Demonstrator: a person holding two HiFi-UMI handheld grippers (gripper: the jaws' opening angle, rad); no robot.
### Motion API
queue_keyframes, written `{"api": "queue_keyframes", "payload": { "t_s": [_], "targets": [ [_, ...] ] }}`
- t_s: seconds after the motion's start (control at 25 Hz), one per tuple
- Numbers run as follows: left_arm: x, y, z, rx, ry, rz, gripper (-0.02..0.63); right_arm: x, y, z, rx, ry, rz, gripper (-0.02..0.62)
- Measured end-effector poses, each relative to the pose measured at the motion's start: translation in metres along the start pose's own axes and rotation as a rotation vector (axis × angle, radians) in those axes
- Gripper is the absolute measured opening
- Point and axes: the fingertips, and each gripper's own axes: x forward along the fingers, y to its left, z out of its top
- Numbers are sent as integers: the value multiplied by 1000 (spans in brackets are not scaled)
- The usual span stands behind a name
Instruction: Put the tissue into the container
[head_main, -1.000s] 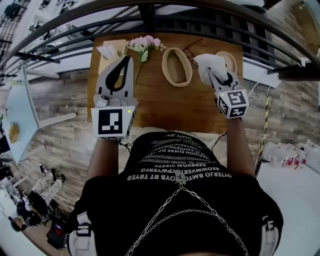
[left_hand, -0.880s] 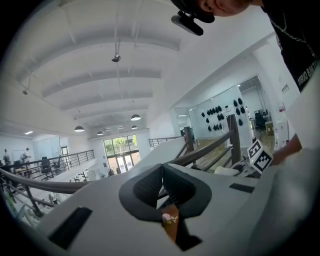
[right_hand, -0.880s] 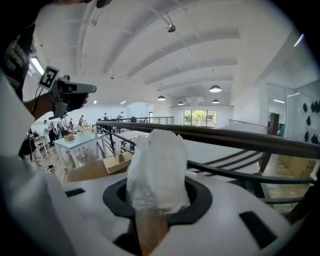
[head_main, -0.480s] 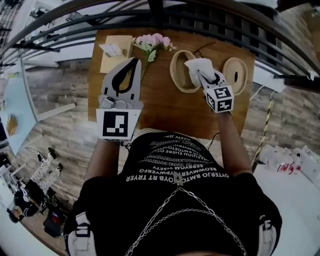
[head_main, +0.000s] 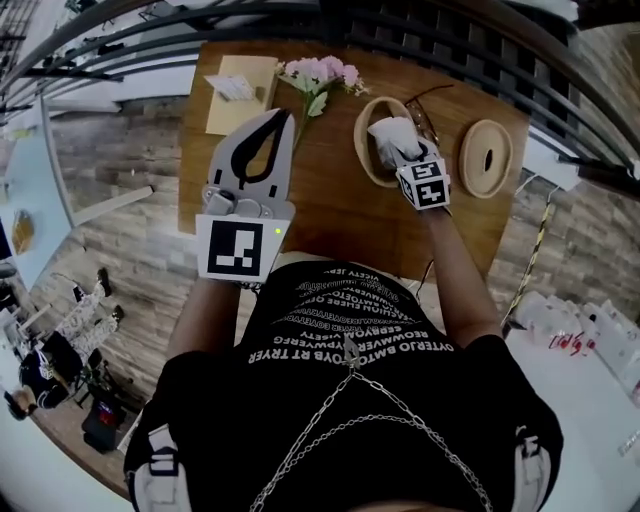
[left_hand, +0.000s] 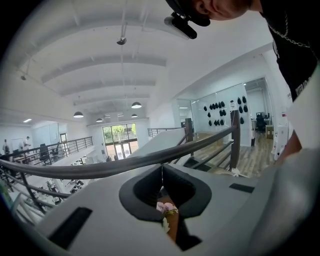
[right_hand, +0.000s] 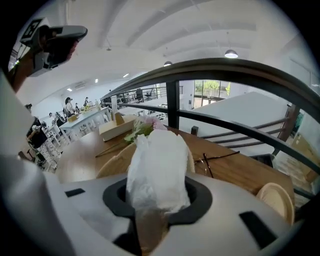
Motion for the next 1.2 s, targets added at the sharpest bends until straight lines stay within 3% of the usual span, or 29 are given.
{"api": "queue_keyframes", "payload": {
  "t_s": [0.24, 0.4, 0.48, 0.56, 0.88, 0.96, 1.04, 1.16, 1.2],
  "targets": [
    [7, 9, -15, -16, 24, 3, 29, 26, 3, -17, -94, 106, -37, 133],
    [3, -6, -2, -9, 3, -12, 29, 24, 12, -22, -162, 158, -11, 203],
    [1, -8, 1, -8, -7, -15, 29, 23, 16, -21, -148, 139, 7, 291],
    [-2, -9, 4, -8, -15, -10, 29, 18, 16, -20, -120, 100, 7, 318],
    [-21, -18, 14, -10, -44, -7, 29, -34, -7, -12, -79, -8, -86, 330],
    [-25, -23, 17, -8, -57, -10, 29, -51, -10, -3, -80, -61, -105, 300],
    [-30, -27, 20, -4, -66, -12, 29, -69, -3, 9, -91, -130, -98, 221],
    [-38, -34, 24, 3, -79, -12, 29, -96, 10, 28, -110, -230, -76, 38],
    [-41, -36, 24, 5, -83, -13, 29, -104, 13, 33, -107, -250, -74, 17]
  ]
}}
